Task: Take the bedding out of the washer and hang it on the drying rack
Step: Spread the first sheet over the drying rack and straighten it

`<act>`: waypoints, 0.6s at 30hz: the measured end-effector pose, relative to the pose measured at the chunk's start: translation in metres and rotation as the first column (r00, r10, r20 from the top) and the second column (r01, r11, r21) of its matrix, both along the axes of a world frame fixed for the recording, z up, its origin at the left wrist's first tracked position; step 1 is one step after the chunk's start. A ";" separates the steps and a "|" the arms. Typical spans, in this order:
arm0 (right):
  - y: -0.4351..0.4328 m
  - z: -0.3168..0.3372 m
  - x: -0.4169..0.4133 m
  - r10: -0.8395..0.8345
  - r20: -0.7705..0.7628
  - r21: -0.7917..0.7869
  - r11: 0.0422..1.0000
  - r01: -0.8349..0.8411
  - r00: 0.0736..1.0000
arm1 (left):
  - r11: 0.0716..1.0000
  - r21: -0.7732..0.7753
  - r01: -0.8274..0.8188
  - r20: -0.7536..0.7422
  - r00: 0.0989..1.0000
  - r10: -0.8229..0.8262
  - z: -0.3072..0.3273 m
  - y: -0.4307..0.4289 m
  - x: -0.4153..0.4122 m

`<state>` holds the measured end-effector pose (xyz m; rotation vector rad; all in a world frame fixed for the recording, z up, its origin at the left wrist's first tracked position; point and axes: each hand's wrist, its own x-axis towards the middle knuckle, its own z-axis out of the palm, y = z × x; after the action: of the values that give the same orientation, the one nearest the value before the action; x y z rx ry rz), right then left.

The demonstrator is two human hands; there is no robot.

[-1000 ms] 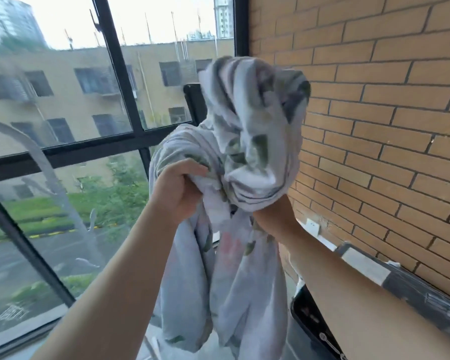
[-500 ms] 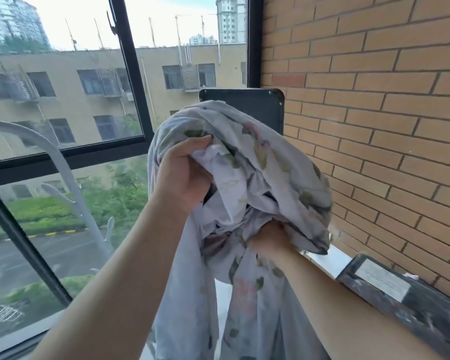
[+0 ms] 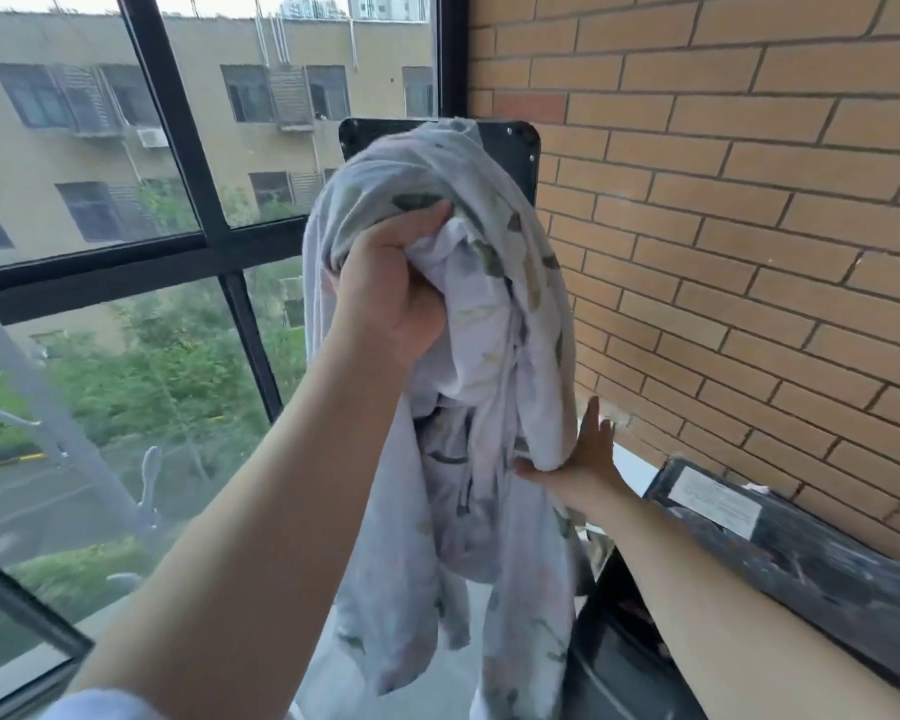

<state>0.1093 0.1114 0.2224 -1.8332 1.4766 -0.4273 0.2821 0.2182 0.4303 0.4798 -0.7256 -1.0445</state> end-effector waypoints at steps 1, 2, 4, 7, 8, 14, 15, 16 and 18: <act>-0.002 -0.005 0.003 0.080 0.051 -0.057 0.995 -0.077 0.995 | 1.000 0.002 0.028 -0.014 0.999 -0.028 -0.002 -0.004 -0.002; -0.001 -0.008 0.007 0.134 0.088 -0.095 0.987 -0.126 0.987 | 0.999 -0.003 0.053 -0.029 0.998 -0.053 -0.003 -0.007 -0.003; 0.000 -0.013 0.017 0.158 0.160 -0.090 0.985 -0.144 0.975 | 0.995 -0.020 0.097 -0.031 0.995 -0.097 -0.002 -0.012 -0.006; -0.004 -0.015 0.034 0.117 0.377 -0.029 0.993 -0.114 0.919 | 0.986 -0.058 0.159 0.022 0.987 -0.158 0.005 -0.017 -0.013; -0.006 -0.013 0.040 0.094 0.440 -0.007 0.995 -0.102 0.893 | 0.982 -0.068 0.176 0.045 0.984 -0.174 0.007 -0.019 -0.014; -0.017 0.012 0.074 -0.017 0.602 -0.011 1.000 0.030 0.798 | 0.986 -0.102 0.132 0.086 0.989 -0.123 0.022 -0.023 -0.003; -0.017 0.018 0.079 -0.046 0.616 -0.001 0.998 0.059 0.786 | 0.990 -0.104 0.093 0.083 0.993 -0.085 0.024 -0.023 -0.001; -0.020 0.022 0.086 -0.061 0.629 -0.018 0.996 0.093 0.775 | 0.993 -0.106 0.058 0.084 0.995 -0.050 0.026 -0.023 0.001; -0.026 0.032 0.099 -0.017 0.691 -0.103 0.987 0.121 0.723 | 0.994 -0.104 -0.030 0.108 0.993 0.042 0.030 -0.020 0.002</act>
<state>0.2084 0.0857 0.2545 -1.4611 0.9962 -1.1446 0.2837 0.1984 0.4603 0.4625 -0.8610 -0.9477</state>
